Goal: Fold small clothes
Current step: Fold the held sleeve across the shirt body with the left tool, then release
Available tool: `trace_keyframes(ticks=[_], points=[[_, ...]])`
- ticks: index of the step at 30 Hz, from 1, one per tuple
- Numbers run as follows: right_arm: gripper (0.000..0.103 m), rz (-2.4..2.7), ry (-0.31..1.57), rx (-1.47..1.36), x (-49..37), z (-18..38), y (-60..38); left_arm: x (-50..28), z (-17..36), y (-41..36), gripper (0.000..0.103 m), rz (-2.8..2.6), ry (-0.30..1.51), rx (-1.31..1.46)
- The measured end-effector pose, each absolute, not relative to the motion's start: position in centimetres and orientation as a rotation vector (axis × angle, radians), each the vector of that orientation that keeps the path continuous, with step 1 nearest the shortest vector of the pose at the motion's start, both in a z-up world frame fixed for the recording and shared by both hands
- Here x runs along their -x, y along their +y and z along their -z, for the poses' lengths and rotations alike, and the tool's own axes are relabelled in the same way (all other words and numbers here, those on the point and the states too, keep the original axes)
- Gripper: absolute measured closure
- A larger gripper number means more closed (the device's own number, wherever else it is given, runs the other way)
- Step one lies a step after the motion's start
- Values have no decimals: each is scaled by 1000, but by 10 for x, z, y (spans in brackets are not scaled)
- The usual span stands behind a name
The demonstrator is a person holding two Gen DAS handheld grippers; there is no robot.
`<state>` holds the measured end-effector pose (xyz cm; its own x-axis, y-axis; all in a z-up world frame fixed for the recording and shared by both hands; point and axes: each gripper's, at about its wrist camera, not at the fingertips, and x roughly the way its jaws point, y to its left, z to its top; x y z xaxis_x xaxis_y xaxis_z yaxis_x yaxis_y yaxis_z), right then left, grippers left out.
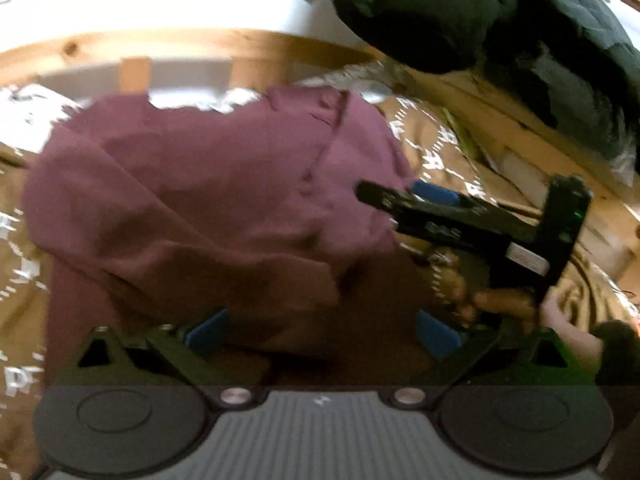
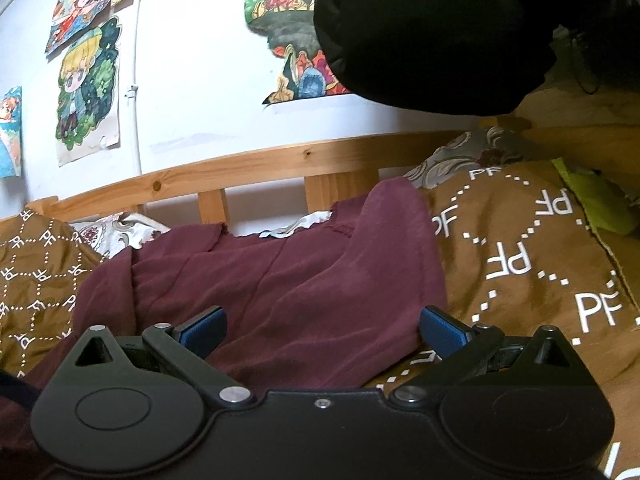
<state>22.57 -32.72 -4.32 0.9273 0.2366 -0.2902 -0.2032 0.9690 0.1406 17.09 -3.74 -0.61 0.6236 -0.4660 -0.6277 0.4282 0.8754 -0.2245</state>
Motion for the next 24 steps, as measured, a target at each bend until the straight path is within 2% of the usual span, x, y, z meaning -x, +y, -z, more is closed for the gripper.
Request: trace_keyframes(ticks=[4, 12, 13, 14, 15, 16, 17, 20, 24], points=[[2, -324, 330, -151, -223, 42, -321, -183, -3, -6, 1, 297, 678, 80], [26, -550, 508, -229, -221, 56, -285, -243, 6, 52, 1, -157, 630, 58], [34, -562, 525, -219, -220, 57, -280, -252, 10, 53, 1, -181, 652, 49], [51, -574, 539, -207, -219, 58, -276, -260, 15, 53, 2, -201, 679, 45], [61, -588, 552, -192, -217, 59, -272, -266, 19, 54, 6, -213, 704, 48], [79, -596, 558, -179, -216, 58, -270, -272, 23, 56, 7, -214, 730, 59], [90, -598, 555, -164, -214, 58, -268, -275, 26, 57, 8, -215, 748, 68], [98, -581, 469, -102, -201, 44, -266, -273, 34, 60, 8, -238, 774, 102], [98, -532, 269, 17, -173, 16, -268, -273, 42, 60, 8, -237, 794, 111]])
